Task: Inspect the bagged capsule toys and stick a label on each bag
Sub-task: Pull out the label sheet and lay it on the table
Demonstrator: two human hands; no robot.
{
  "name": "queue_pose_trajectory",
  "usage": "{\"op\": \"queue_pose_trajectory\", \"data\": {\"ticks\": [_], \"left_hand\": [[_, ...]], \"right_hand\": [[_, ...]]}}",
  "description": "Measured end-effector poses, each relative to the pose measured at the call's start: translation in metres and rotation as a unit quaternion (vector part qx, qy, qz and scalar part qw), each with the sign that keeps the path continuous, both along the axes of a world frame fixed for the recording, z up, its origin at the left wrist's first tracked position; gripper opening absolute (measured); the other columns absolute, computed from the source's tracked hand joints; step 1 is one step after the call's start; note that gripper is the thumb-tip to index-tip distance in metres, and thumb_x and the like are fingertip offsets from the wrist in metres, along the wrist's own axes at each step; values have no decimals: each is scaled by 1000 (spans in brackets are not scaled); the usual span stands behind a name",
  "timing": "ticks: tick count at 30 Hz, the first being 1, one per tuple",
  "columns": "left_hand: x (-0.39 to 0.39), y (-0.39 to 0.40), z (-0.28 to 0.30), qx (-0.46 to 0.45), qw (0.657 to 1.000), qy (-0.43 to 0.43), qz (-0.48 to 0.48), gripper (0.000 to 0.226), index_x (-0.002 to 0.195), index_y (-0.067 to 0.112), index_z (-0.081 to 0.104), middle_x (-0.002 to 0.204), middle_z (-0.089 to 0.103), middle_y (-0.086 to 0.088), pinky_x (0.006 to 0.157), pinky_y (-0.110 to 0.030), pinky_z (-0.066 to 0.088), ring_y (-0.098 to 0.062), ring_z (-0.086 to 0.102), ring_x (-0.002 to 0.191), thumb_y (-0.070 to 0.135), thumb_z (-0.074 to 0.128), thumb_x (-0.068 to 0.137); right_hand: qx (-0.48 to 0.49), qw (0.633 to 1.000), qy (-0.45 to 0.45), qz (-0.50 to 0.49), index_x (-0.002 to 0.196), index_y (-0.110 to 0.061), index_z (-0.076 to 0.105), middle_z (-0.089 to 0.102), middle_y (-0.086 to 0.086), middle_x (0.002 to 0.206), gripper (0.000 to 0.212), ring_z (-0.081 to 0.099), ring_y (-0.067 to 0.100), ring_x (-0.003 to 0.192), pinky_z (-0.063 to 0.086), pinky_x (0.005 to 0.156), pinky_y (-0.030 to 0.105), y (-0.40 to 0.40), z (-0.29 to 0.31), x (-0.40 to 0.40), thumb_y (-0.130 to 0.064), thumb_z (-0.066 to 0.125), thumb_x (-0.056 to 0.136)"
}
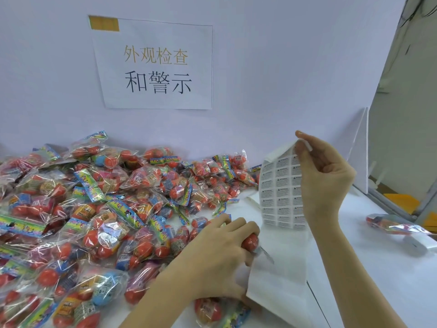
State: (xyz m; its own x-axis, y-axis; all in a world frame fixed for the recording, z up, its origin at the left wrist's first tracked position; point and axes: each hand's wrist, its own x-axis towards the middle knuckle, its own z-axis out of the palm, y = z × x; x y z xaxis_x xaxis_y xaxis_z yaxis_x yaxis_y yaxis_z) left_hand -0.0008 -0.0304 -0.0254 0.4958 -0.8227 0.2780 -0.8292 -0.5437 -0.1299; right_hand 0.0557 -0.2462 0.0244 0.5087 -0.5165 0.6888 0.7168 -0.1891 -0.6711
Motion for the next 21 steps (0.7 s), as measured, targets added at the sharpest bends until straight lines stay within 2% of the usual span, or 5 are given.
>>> {"op": "queue_pose_trajectory", "data": {"ticks": [5, 9, 12, 15, 21], "left_hand": [[-9, -5, 0, -7, 1000, 18, -24, 67, 132, 31, 67, 144, 39, -3, 112, -38, 28, -21, 38, 135, 66, 65, 75], [-12, -20, -11, 57, 998, -18, -30, 30, 103, 28, 75, 138, 47, 2, 99, -37, 42, -19, 49, 116, 44, 55, 87], [-11, -24, -20, 45, 998, 1, 47, 51, 109, 20, 73, 141, 44, 1, 101, -38, 35, -21, 48, 117, 60, 44, 98], [-8, -20, -20, -46, 994, 65, 73, 93, 113, 18, 76, 136, 39, 8, 106, -38, 25, -16, 40, 116, 92, 26, 88], [8, -11, -14, -454, 878, -102, 110, 33, 80, 21, 81, 108, 64, 2, 86, -42, 52, -16, 61, 102, 45, 68, 98]], "right_hand": [[13, 1000, -7, 16, 111, -10, 78, 81, -1, 104, 16, 77, 22, 98, 60, 91, 33, 7, -3, 2, -11, 76, 96], [4, 1000, -21, 22, 111, -6, 76, 80, 2, 108, 14, 77, 25, 102, 60, 94, 41, 10, -1, 0, -10, 73, 98], [-53, 997, -22, -42, 108, -12, 74, 78, -2, 108, 8, 73, 24, 95, 59, 87, 40, 11, 0, -3, -14, 69, 101], [-159, 976, -9, -148, 107, -23, 70, 71, -14, 106, 7, 60, 19, 93, 51, 80, 35, 11, -3, -4, -20, 66, 103], [-212, 973, 54, -80, 119, -27, 63, 64, -21, 106, 18, 62, 11, 96, 50, 90, 31, 10, -14, 0, -16, 60, 105]]}}
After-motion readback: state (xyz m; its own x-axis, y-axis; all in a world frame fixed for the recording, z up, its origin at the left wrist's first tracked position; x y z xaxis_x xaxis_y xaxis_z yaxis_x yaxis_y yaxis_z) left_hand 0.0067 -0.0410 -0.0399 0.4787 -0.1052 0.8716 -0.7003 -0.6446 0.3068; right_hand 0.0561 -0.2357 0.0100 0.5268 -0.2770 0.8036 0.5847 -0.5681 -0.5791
